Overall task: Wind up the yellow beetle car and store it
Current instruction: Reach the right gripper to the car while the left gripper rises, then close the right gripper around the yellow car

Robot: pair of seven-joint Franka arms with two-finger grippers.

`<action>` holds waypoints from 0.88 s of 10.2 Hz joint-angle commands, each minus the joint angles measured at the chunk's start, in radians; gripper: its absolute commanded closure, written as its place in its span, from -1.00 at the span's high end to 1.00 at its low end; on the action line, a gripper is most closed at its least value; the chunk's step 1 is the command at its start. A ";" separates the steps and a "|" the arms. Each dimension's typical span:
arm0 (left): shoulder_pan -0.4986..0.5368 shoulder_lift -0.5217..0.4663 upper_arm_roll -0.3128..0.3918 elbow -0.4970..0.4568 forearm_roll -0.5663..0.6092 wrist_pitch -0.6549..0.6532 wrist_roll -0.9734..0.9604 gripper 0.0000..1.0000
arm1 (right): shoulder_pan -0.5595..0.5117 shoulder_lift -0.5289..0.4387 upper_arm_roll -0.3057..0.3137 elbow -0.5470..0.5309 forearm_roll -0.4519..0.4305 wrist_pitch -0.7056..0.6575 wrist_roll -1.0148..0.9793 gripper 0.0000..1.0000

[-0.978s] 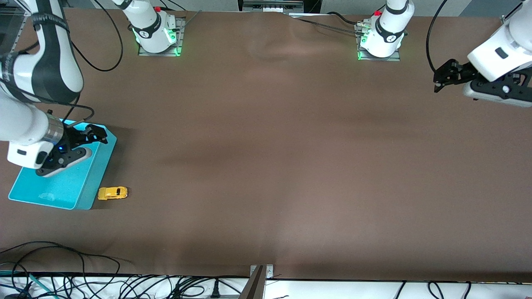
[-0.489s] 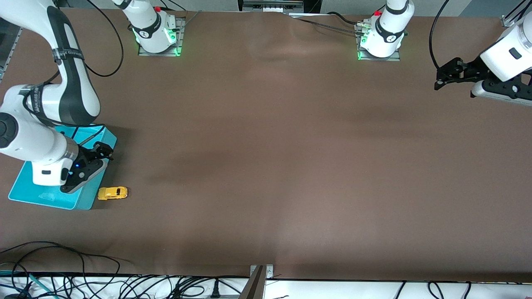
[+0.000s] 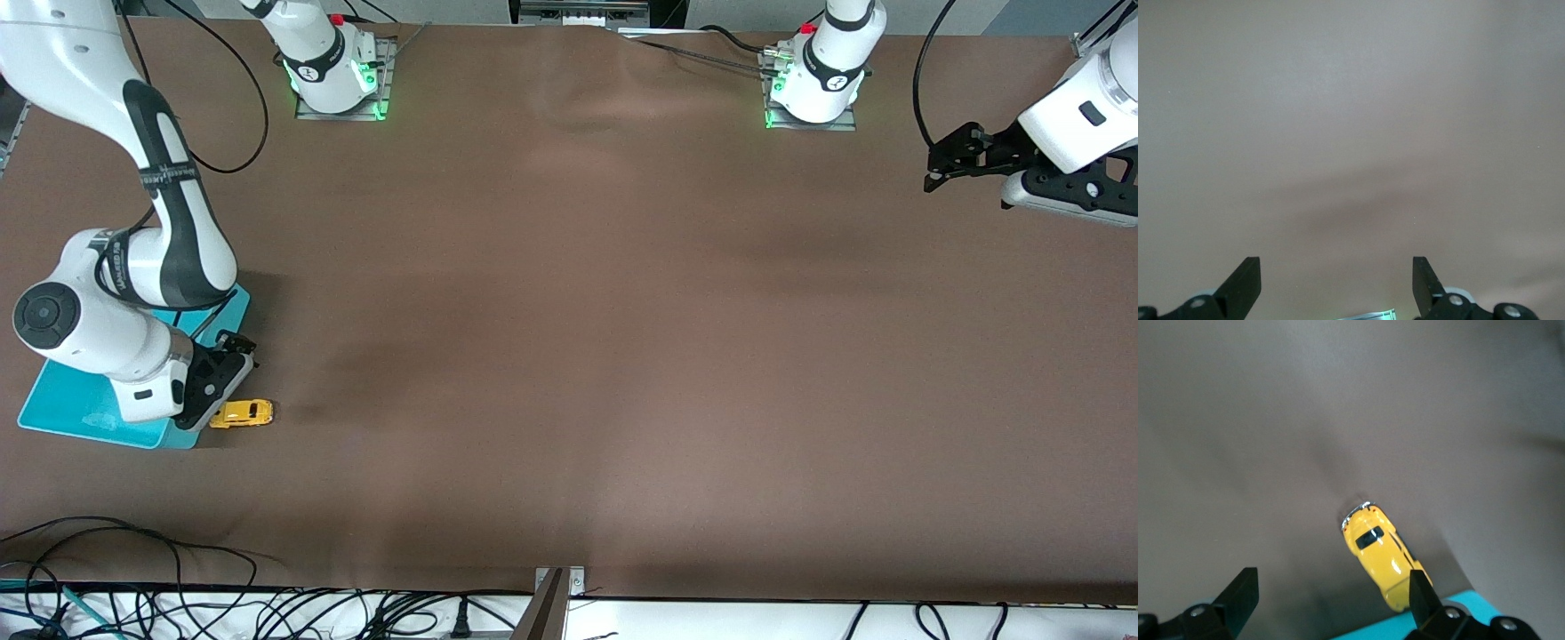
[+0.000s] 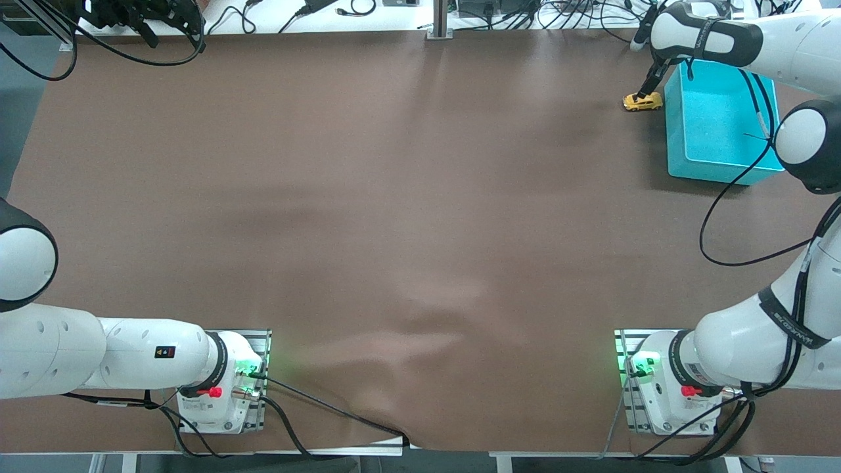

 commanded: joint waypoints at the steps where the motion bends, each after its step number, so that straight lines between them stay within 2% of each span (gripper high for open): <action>1: -0.004 -0.028 -0.001 -0.024 0.040 0.009 -0.010 1.00 | -0.021 0.068 0.006 0.025 0.063 0.046 -0.130 1.00; 2: -0.007 -0.037 -0.006 -0.035 0.089 0.011 -0.015 1.00 | -0.021 0.083 0.006 0.033 0.063 0.054 -0.165 1.00; 5: -0.012 -0.045 -0.007 -0.045 0.091 0.012 -0.015 1.00 | -0.019 0.152 0.005 0.129 0.057 0.054 -0.277 1.00; 9: -0.050 -0.039 -0.007 -0.042 0.100 0.015 -0.015 1.00 | -0.018 0.208 0.005 0.195 0.054 0.046 -0.366 1.00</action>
